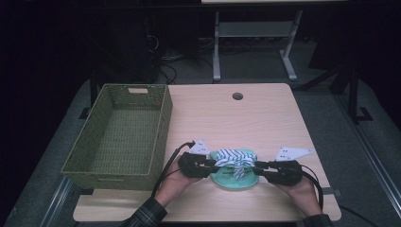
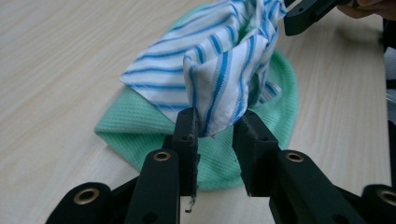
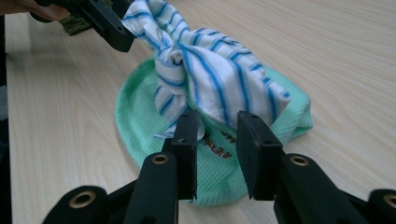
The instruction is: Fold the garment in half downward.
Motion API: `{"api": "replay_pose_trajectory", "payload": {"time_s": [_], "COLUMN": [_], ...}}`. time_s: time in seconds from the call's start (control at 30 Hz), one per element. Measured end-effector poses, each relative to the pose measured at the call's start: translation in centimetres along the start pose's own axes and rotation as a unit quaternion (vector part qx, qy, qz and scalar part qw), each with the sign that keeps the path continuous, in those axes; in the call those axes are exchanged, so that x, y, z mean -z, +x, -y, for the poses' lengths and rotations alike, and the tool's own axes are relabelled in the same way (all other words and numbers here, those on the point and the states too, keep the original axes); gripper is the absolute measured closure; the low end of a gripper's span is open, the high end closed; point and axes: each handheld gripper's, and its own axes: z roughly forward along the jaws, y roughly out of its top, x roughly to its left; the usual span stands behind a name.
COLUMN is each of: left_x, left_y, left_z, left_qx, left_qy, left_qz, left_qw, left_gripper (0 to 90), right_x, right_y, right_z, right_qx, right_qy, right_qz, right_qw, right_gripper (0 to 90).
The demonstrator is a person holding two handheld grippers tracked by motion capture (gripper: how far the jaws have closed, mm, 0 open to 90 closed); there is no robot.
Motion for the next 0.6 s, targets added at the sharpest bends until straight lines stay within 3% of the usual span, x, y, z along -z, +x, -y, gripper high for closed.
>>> {"api": "replay_pose_trajectory", "payload": {"time_s": [0.17, 0.27, 0.33, 0.43, 0.6], "left_x": [1.2, 2.1, 2.4, 2.2, 1.1], "left_y": [-0.2, 0.1, 0.5, 1.1, 2.0], "left_z": [-0.2, -0.8, -1.3, -2.1, -3.1], "left_qx": [-0.001, 0.004, 0.012, 0.021, 0.034], "left_qy": [-0.017, -0.031, -0.043, -0.038, -0.031], "left_qz": [0.004, 0.003, 0.0, -0.009, -0.016], "left_qw": [0.9998, 0.9995, 0.999, 0.999, 0.9988], "left_gripper": [64.9, 66.2, 74.6, 85.4, 89.3], "right_x": [1.1, 1.7, 1.8, 1.4, 0.1], "right_y": [0.1, -0.3, -0.8, -1.6, -3.1], "right_z": [-0.2, -0.9, -1.4, -2.3, -3.7], "right_qx": [0.001, -0.002, -0.003, -0.001, -0.009], "right_qy": [-0.016, -0.028, -0.03, -0.027, -0.016], "right_qz": [0.003, 0.011, 0.016, 0.028, 0.032], "right_qw": [0.9999, 0.9995, 0.9994, 0.9992, 0.9993], "right_gripper": [70.5, 78.0, 84.8, 89.6, 89.8]}}
